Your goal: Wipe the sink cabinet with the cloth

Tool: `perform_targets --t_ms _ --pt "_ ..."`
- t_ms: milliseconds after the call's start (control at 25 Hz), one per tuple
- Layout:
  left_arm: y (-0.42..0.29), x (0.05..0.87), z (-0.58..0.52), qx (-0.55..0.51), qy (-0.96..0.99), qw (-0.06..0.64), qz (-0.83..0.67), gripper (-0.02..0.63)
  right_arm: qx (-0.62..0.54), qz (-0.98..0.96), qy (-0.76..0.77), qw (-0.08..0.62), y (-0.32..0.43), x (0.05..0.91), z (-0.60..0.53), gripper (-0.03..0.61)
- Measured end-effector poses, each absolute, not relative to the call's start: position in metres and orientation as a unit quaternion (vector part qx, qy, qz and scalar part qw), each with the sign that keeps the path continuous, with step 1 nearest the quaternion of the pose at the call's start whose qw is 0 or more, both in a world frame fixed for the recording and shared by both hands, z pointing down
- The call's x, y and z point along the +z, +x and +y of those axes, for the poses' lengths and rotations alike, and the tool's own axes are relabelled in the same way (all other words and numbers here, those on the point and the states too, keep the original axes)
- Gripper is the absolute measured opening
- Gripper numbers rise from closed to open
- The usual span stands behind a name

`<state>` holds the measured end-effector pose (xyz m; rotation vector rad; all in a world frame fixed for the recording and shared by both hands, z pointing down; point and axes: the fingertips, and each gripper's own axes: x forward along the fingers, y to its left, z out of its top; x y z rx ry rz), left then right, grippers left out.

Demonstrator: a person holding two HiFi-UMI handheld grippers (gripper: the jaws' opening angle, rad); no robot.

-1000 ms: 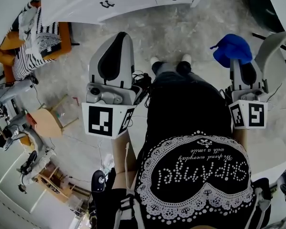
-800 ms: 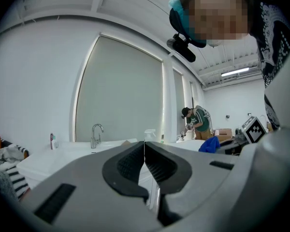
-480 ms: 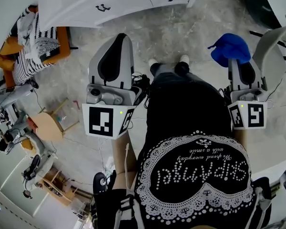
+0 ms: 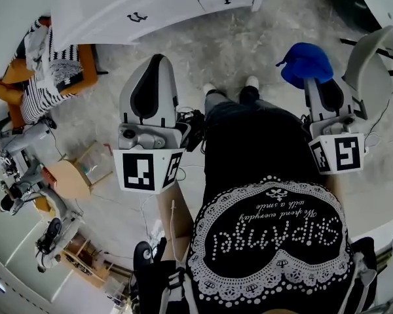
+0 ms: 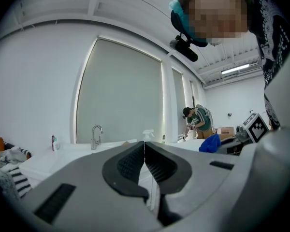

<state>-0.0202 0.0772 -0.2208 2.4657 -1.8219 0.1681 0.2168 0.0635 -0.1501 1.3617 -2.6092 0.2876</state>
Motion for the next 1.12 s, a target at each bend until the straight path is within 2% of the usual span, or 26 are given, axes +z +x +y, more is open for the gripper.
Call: perform_targets --t_ms 560,1120 --pt "-0.05 -0.213 0.086 0.06 0.804 0.055 -0.589 0.006 0.093 -0.881 0.453 0.1 0.18 -0.157 0.07 0.06" --pt "-0.106 -0.224 0.083 0.057 0.828 0.063 -0.554 0.006 0.122 -0.873 0.459 0.113 0.109 -0.16 0.101 0.061"
